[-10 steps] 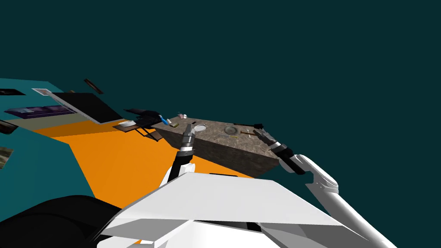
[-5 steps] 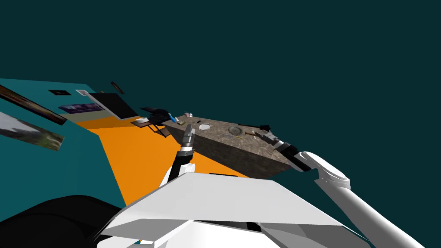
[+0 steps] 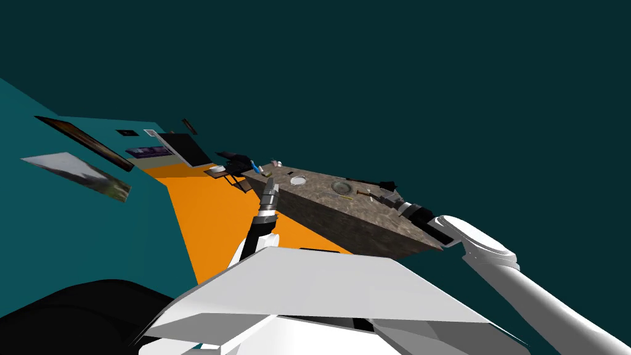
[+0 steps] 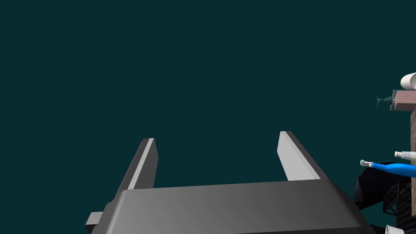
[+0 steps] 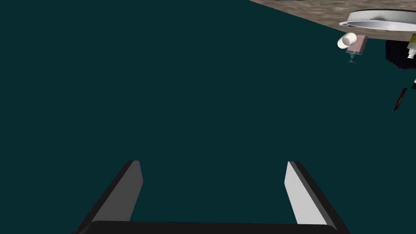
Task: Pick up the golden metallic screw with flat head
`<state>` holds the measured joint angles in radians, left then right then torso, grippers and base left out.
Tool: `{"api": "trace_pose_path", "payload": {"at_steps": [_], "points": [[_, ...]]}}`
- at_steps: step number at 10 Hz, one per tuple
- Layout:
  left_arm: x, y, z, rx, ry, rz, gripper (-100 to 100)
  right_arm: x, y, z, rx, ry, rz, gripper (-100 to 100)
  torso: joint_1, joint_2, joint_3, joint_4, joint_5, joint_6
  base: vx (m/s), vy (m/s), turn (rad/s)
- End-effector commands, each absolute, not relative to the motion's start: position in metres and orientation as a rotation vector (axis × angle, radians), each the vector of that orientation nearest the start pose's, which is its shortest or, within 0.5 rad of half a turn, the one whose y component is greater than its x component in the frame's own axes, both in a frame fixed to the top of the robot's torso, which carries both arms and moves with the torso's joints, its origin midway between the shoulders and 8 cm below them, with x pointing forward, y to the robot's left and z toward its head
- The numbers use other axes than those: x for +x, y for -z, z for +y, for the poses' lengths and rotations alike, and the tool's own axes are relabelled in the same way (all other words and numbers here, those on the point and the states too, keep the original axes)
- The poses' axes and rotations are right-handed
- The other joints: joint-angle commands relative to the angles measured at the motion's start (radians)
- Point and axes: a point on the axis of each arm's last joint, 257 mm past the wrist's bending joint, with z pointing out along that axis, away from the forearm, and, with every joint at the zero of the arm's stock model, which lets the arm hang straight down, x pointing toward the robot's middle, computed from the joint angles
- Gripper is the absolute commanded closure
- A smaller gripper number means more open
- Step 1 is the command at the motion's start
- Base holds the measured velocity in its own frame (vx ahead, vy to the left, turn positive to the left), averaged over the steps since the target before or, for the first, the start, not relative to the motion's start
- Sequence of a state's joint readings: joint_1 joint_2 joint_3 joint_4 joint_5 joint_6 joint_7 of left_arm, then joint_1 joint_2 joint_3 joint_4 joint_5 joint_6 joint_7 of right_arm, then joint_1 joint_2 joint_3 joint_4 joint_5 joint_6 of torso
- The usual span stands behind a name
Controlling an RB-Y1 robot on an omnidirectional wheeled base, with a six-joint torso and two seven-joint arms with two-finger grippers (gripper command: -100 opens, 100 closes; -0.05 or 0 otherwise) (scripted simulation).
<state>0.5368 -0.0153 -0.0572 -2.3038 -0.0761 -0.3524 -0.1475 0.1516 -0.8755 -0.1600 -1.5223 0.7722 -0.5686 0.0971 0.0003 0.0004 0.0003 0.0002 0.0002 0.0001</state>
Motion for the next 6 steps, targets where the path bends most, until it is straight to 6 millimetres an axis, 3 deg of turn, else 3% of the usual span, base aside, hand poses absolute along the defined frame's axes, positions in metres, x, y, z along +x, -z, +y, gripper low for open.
{"api": "trace_pose_path", "payload": {"at_steps": [1,6], "points": [[0.363,0.007,0.262,-0.688,1.123,0.793,0,0.48,0.161,-0.431,-0.449,-0.126,1.642,-100,0.0,0.0,0.0,0.0,0.0,0.0,-0.004,0.018,0.125],[0.363,0.007,0.262,-0.688,1.123,0.793,0,0.479,0.181,-0.483,-0.559,0.047,1.741,-100,0.0,0.0,0.0,0.0,0.0,0.0,-0.003,0.021,0.136]]}}
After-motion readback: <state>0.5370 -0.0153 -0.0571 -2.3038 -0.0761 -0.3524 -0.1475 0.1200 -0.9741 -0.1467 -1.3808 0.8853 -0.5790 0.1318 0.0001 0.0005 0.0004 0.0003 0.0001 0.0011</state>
